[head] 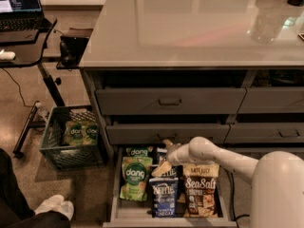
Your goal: Pick green rice chip bag from bottom drawer and place on counter
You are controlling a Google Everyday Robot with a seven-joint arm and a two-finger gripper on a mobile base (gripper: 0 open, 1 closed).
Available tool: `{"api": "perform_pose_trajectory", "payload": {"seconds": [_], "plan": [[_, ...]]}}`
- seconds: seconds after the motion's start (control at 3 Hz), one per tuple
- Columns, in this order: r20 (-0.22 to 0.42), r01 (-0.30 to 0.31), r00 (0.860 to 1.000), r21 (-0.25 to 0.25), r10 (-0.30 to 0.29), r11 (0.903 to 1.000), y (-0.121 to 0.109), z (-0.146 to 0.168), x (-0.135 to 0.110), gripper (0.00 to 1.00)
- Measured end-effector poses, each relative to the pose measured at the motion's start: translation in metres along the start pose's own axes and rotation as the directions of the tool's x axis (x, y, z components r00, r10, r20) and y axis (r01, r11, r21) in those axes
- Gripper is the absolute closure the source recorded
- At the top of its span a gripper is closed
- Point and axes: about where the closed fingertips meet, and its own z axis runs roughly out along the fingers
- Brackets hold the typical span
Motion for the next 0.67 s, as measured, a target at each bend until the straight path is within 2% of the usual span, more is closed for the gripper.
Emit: {"api": "perform_pose_trajectory", "payload": {"seconds": [0.33,0.67], "plan": [[-0.005,0.002,1.000,-0.007,-0.002,1.0000,0.004,0.006,0.002,0.00],[-0.034,0.086,0.996,-0.001,-0.086,0.9963,0.015,0.030,0.010,0.00]]}}
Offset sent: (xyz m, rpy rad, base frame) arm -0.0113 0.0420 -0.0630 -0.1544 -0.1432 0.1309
